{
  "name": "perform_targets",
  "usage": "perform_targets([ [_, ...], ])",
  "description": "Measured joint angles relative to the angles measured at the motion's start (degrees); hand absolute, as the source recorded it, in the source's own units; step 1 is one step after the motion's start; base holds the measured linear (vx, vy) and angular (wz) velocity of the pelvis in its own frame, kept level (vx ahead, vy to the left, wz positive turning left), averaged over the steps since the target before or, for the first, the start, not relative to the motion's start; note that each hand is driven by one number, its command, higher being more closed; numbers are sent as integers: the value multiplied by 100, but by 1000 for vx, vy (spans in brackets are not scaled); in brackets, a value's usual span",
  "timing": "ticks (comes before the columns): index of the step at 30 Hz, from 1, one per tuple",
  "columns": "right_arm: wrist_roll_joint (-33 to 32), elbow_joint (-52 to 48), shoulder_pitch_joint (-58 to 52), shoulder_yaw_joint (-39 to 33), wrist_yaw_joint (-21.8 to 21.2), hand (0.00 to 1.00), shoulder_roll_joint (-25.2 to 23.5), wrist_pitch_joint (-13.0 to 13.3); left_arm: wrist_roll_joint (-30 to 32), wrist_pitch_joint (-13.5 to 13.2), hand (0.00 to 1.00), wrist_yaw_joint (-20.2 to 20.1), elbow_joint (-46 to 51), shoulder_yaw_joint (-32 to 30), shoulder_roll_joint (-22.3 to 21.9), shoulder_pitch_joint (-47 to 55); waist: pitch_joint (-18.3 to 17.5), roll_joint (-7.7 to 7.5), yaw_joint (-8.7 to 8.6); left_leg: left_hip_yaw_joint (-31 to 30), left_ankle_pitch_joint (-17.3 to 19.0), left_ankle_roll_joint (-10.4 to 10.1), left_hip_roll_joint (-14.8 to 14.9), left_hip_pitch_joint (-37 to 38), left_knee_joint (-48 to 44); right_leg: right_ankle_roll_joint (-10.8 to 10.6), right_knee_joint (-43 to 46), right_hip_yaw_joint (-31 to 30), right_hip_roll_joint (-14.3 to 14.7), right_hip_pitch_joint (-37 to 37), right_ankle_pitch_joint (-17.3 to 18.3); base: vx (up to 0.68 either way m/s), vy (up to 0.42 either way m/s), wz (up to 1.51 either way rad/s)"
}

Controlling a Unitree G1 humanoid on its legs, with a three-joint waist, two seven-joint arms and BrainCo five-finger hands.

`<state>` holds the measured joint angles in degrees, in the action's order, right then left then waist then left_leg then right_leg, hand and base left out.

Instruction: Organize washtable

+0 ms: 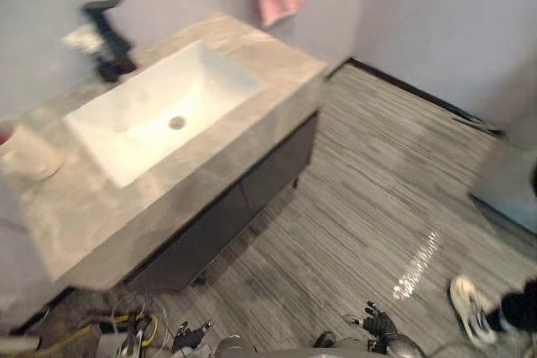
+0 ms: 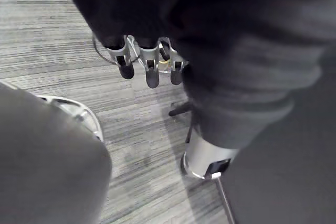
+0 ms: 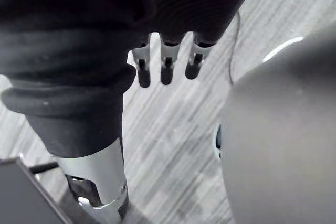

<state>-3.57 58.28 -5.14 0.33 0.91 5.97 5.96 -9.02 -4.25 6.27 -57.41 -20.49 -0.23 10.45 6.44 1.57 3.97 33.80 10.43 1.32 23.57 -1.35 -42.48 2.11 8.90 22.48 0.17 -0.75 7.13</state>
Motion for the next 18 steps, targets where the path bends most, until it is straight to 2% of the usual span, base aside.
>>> perform_targets([
  [1,1,4,-1,21,-2,0,0,1,2,-6,0,1,-2,3,23,36,34,-77,-1,-393,-25,188,-37,-180,-263,24,14,-226,52,-12,-6,81,-3,-174],
  [3,19,215,109,11,-12,0,70,13,34,5,0,6,3,71,17,224,81,-134,17,-2371,618,-435,-1205,-506,21,53,4,-1272,143,-45,-104,73,71,-222],
  [4,19,246,119,10,-18,0,94,15,66,1,0,8,5,123,26,268,82,-133,16,-2716,696,-533,-1409,-553,195,36,-11,-1539,177,-44,-139,61,123,-253],
  [5,10,286,130,-10,-74,0,134,32,76,4,0,9,5,250,51,381,89,-119,3,-3380,748,-559,-1748,-682,513,-12,-11,-2148,308,-64,-194,60,148,-266],
  [6,18,335,150,-63,-128,0,168,42,98,3,0,8,5,267,44,415,93,-91,13,-4153,742,-571,-2001,-827,796,-115,-16,-2729,464,-134,-213,28,172,-275],
  [7,20,348,149,-118,-132,0,179,41,131,2,0,6,6,281,40,415,79,-65,18,-4570,727,-598,-2089,-859,960,-106,-5,-2971,546,-178,-205,-3,217,-288],
  [8,22,365,143,-212,-132,0,196,42,145,-3,0,3,2,317,29,405,69,3,16,-5315,696,-636,-2126,-906,1326,-124,46,-3458,742,-272,-225,10,334,-289],
  [9,22,350,102,-340,-128,0,110,47,191,-3,0,4,-21,297,97,391,20,34,13,-5240,826,-528,-2140,-788,1287,-146,100,-3881,771,-370,-237,41,352,-262],
  [10,23,303,76,-423,-129,0,52,57,213,-5,0,13,-42,292,173,364,-14,-79,-65,-5027,872,-520,-2140,-782,1338,-173,69,-4078,740,-430,-256,53,309,-210],
  [11,92,216,7,-576,-173,0,-35,94,317,-30,0,25,-34,273,257,208,-34,-227,-152,-4609,929,-420,-2113,-828,1329,-300,-43,-4432,679,-533,-345,13,252,-185],
  [12,153,93,-105,-657,-226,0,-81,84,449,-73,0,25,24,257,267,88,-22,-269,-145,-4068,1005,-281,-2030,-868,1200,-300,-150,-4704,663,-658,-390,-43,333,-203],
  [13,174,14,-131,-652,-240,0,-94,83,539,-84,0,20,47,243,263,67,-20,-264,-132,-3782,1057,-191,-1945,-871,1137,-220,-212,-4702,641,-725,-425,-85,417,-244],
  [14,186,-144,-150,-654,-238,0,-135,90,657,-103,0,29,3,246,272,52,-22,-253,-124,-3088,1119,-74,-1783,-861,1104,-70,-174,-4433,479,-973,-530,-88,353,-218],
  [15,186,-165,-83,-650,-240,0,-194,93,687,-113,0,29,-1,242,273,54,-25,-262,-83,-2702,1128,-55,-1710,-836,1116,-108,35,-4146,403,-1161,-577,-65,326,-286],
  [16,157,-175,-68,-661,-246,0,-305,94,750,-118,0,30,-10,267,276,35,-18,-262,-14,-2042,1126,-43,-1647,-685,1250,-166,544,-3058,131,-1543,-541,-50,337,-281],
  [17,143,-254,-74,-678,-293,0,-278,116,762,-106,0,21,-84,407,304,11,15,-203,-87,-1398,1058,82,-1658,-303,1586,43,1263,-1459,-331,-1537,-382,-37,268,-237],
  [18,147,-261,-78,-682,-305,0,-277,121,764,-104,0,20,-104,416,303,7,16,-183,-109,-1285,1053,92,-1658,-224,1652,101,1410,-1213,-406,-1503,-310,-20,221,-177],
])
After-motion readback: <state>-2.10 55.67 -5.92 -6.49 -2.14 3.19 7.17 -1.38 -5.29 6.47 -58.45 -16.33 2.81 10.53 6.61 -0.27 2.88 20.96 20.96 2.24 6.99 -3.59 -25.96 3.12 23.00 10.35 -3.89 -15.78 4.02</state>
